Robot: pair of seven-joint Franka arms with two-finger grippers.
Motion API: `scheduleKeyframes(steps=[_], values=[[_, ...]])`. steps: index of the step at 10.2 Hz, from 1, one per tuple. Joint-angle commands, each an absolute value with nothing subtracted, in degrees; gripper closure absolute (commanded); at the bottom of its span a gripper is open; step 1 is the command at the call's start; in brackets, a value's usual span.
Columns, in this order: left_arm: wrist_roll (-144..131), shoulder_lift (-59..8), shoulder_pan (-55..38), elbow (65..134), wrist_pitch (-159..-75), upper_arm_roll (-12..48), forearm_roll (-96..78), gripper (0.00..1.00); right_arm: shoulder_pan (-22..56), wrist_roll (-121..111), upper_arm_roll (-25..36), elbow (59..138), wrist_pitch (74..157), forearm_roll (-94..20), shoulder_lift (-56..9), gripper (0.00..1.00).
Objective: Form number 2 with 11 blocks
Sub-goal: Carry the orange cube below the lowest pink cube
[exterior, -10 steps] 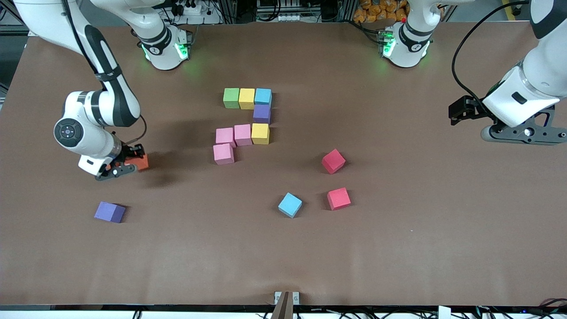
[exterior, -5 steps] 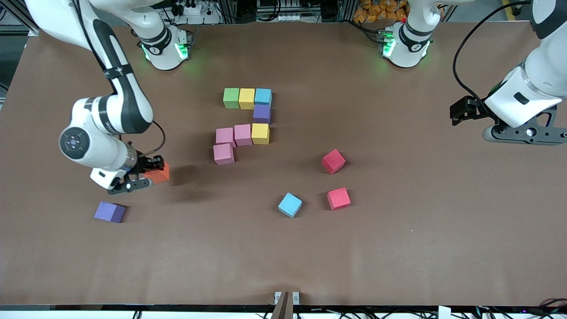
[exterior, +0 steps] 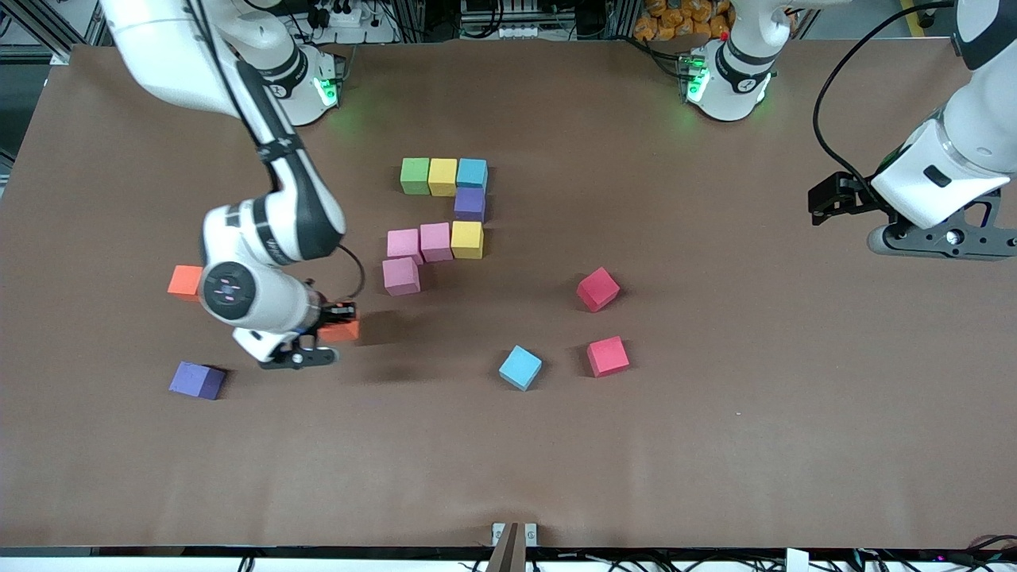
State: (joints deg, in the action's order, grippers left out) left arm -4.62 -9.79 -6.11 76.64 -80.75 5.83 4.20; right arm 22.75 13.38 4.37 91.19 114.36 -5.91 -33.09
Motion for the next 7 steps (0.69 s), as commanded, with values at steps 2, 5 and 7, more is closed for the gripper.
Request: scheduleKeyframes(steps=[2,5,7], values=[[-4.66,-8.88,-6.15,76.99,-80.07,5.98,3.96,0.0,25.83,17.05,4.83,84.2,113.55,-7.38,-39.89,1.0],[-4.83,-8.88,-6.15,76.99,-80.07,6.24,3.34,0.0,27.33,18.72,4.75,84.11,114.17,-7.65,-41.39,1.0],[-4.83,-8.88,-6.24,76.99,-80.07,6.68,3.43,0.0,28.82,18.72,4.83,84.29,114.43,-10.62,-41.4,1.0]])
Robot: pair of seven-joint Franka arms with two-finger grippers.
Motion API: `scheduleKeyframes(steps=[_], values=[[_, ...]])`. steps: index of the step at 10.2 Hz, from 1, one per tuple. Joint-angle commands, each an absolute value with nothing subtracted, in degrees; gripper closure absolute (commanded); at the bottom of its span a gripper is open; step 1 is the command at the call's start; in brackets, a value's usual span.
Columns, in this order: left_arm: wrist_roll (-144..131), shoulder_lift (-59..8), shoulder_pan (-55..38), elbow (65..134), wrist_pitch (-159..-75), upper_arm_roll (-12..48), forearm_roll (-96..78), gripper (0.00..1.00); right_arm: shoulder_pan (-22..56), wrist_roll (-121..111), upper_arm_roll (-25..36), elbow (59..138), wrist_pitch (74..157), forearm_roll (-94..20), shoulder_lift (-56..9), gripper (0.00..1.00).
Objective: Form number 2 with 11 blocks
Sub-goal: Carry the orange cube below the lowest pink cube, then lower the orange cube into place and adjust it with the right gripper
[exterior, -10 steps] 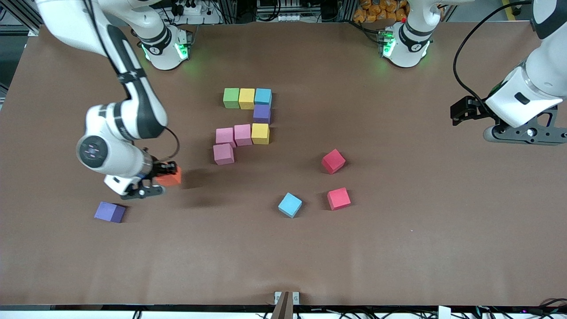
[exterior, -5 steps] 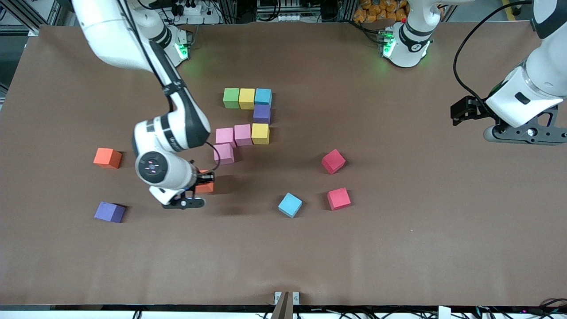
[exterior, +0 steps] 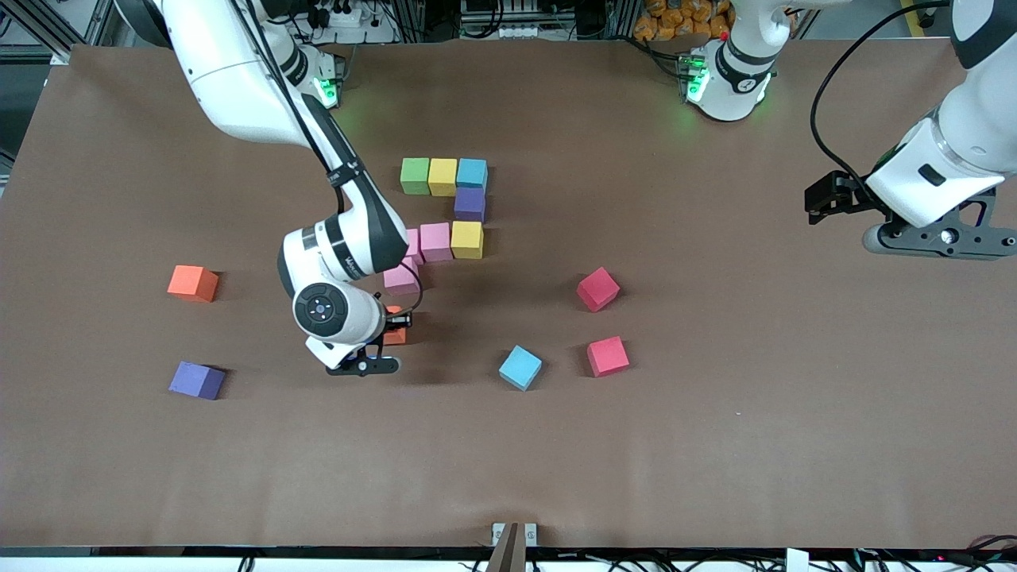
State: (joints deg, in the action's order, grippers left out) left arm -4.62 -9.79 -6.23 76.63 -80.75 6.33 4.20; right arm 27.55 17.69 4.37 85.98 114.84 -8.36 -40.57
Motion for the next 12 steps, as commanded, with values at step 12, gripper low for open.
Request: scheduleKeyframes(steps=[12], values=[[-4.57,-8.88,-6.15,76.99,-80.07,6.68,3.96,0.0,29.79,18.37,3.78,91.4,118.39,-7.56,-39.73,1.0]])
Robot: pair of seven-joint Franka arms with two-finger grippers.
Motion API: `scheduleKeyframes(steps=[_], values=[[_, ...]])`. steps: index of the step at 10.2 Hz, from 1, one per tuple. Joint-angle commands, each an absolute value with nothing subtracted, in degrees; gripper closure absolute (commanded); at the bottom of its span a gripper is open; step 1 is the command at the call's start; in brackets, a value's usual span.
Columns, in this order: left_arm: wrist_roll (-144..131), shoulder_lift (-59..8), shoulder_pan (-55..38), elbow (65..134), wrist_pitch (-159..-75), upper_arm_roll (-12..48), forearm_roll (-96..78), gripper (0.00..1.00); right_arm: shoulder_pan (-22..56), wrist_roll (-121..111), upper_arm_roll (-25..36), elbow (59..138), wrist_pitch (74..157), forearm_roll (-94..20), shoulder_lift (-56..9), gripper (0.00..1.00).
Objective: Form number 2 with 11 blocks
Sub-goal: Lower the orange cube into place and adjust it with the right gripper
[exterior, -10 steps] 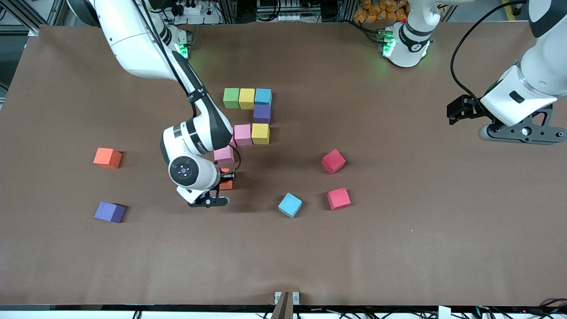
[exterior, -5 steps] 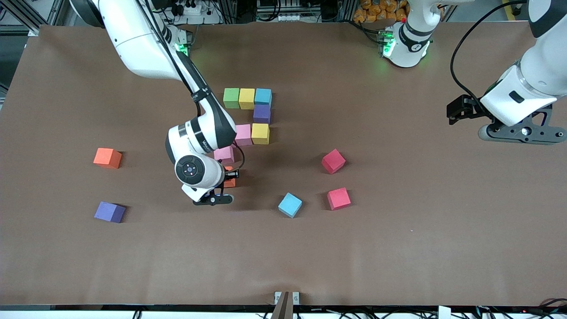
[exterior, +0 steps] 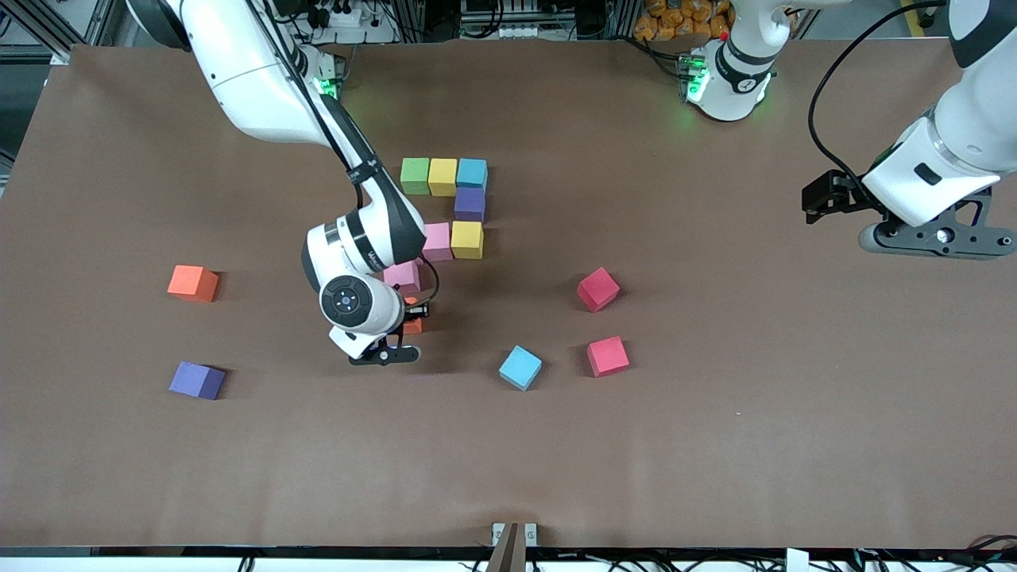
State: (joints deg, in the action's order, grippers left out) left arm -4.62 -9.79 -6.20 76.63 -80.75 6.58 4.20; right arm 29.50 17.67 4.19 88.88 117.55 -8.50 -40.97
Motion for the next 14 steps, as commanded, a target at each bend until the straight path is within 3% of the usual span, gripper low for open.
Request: scheduleKeyframes(steps=[1,14], values=[[-4.57,-8.88,-6.15,76.99,-80.07,6.77,4.04,0.0,29.79,18.37,3.61,92.02,118.39,-7.47,-39.47,1.0],[-3.61,-8.88,-5.98,76.99,-80.07,6.07,3.43,0.0,29.71,18.54,3.25,95.27,119.09,-5.54,-37.79,1.0]])
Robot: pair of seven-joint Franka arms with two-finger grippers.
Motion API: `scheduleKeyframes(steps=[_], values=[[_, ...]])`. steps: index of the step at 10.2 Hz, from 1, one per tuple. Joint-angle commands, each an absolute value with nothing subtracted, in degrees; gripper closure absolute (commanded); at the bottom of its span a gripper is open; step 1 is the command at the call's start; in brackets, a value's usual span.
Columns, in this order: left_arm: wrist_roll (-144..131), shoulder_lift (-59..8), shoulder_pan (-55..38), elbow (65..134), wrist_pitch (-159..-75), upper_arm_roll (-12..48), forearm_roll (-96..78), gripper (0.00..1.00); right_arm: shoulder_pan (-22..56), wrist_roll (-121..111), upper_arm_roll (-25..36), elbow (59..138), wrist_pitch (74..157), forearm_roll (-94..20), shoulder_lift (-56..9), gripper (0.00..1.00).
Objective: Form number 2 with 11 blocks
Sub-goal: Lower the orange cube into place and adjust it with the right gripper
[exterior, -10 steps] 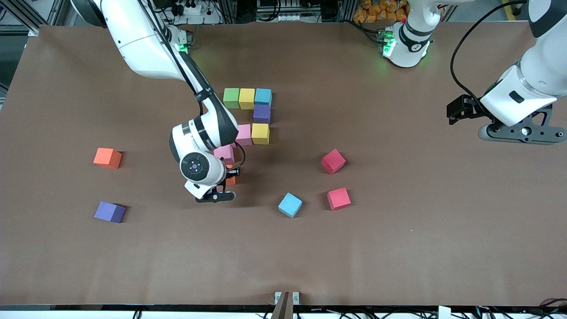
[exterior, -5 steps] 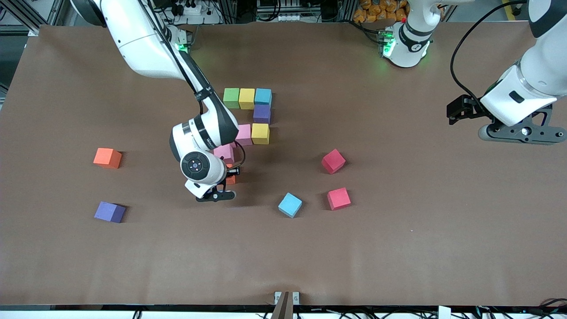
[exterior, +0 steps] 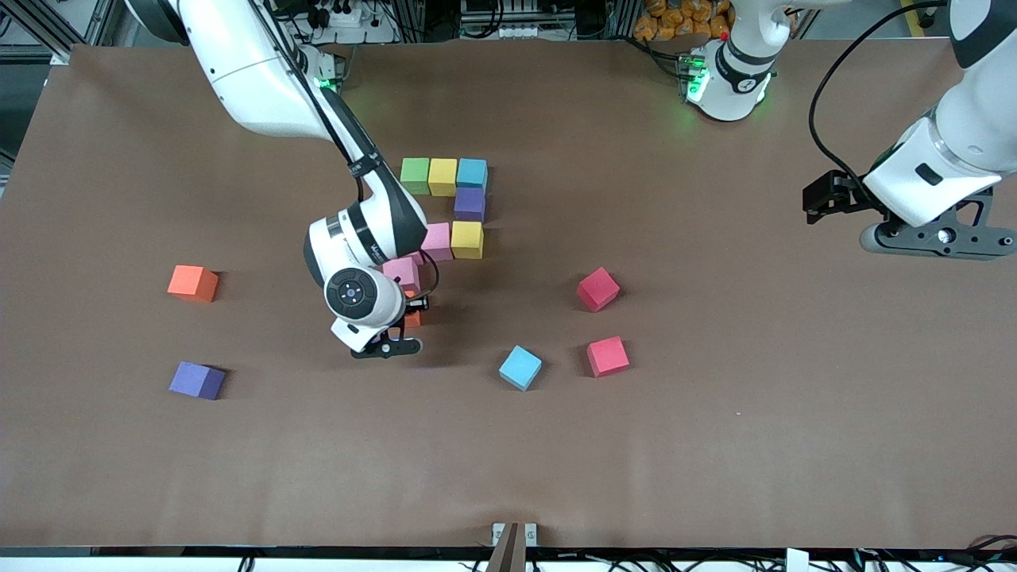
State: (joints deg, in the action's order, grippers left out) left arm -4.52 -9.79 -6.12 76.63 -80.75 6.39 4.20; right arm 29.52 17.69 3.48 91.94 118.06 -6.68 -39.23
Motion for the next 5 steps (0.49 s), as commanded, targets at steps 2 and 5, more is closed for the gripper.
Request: scheduleKeyframes(steps=[2,5], values=[[-3.43,-8.88,-5.98,76.99,-80.07,6.06,3.43,0.0,29.71,18.63,2.99,95.45,119.35,-5.54,-37.71,1.0],[-3.43,-8.96,-5.98,76.99,-80.07,6.06,3.43,0.0,29.71,20.21,2.55,95.54,119.27,-5.54,-37.71,1.0]])
